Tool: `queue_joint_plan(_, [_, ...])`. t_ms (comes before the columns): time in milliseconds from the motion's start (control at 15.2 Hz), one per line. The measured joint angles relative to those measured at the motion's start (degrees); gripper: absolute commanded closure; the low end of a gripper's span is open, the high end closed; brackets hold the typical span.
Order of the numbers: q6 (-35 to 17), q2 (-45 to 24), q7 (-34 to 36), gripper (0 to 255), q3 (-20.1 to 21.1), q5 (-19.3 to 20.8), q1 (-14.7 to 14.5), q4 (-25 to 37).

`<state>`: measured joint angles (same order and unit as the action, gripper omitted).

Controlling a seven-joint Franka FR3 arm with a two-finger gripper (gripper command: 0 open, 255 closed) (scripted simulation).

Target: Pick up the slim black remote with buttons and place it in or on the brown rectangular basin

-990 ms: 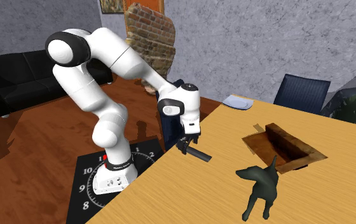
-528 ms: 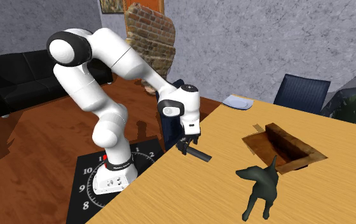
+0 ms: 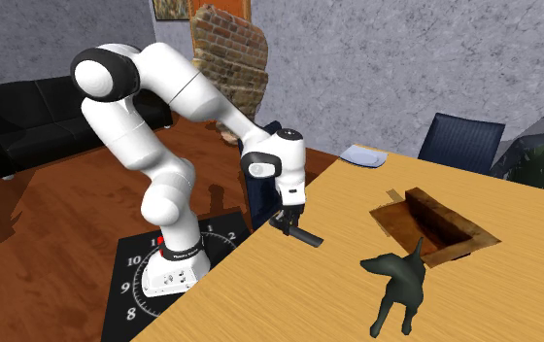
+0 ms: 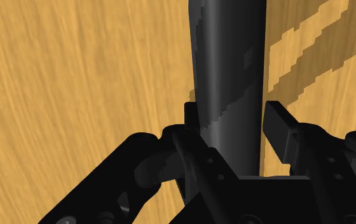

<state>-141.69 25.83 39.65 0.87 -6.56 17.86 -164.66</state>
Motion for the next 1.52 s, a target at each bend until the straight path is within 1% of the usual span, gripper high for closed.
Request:
queue_joint_plan(198, [0.01, -0.02, -0.03, 255, -0.01, 0.01, -0.01, 0.03])
queue_joint_plan(330, [1.31, 0.80, 0.11, 255, 0.06, 0.11, -0.02, 0.41])
queue_joint_plan(726, [7.55, 5.16, 0.76, 255, 0.20, 0.62, 0.22, 2.29])
queue_joint_plan(1518, [19.32, 10.78, 1.60, 255, 0.11, 1.43, 0.66, 8.43])
